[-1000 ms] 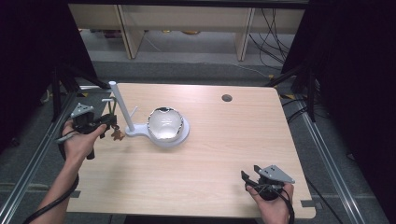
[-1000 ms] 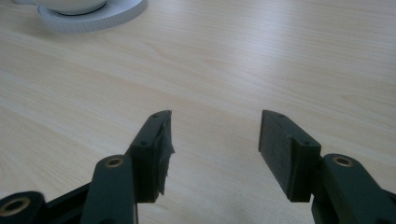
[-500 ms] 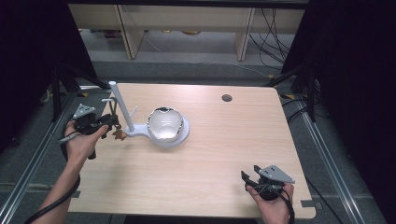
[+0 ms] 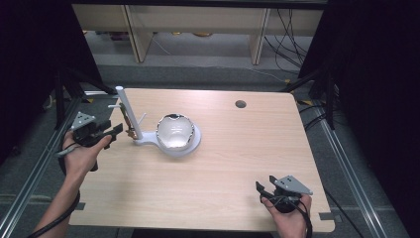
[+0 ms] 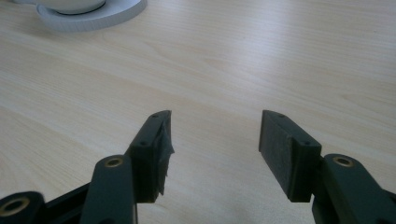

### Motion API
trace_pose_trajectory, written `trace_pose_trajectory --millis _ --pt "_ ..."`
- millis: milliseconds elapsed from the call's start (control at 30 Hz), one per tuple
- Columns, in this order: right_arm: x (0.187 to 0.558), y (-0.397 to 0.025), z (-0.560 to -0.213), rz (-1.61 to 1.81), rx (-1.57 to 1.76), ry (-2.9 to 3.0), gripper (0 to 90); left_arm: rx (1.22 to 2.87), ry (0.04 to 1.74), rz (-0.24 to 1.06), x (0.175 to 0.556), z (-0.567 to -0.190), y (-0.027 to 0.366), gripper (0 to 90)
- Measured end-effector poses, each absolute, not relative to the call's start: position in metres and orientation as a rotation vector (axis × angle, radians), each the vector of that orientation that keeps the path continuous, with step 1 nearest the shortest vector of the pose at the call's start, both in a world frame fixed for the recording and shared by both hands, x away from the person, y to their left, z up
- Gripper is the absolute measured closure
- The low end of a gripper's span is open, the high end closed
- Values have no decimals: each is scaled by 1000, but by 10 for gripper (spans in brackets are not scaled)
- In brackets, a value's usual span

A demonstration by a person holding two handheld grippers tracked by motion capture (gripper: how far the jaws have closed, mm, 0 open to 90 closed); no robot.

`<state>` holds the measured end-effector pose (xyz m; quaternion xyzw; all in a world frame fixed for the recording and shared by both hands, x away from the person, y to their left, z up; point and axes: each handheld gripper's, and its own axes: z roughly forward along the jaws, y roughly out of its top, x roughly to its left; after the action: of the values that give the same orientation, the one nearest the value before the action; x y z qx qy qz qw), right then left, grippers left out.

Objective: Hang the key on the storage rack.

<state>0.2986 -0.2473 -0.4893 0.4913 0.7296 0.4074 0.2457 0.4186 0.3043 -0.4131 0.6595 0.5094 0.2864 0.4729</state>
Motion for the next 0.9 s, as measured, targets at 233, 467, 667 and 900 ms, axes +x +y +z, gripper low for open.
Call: trace_pose_trajectory --millis 233,467,667,900 --pt "295 -244 -488 1115 1406 1968 448 1613 1219 721 405 -412 302 444" --pt "296 -245 -488 1110 1386 1976 448 1615 1203 728 391 -414 300 428" --pt "296 -245 -489 1114 1379 1971 448 1608 1180 736 377 -422 297 426" --pt "296 -246 -488 1113 1375 1974 447 1598 1175 771 360 -432 297 424"
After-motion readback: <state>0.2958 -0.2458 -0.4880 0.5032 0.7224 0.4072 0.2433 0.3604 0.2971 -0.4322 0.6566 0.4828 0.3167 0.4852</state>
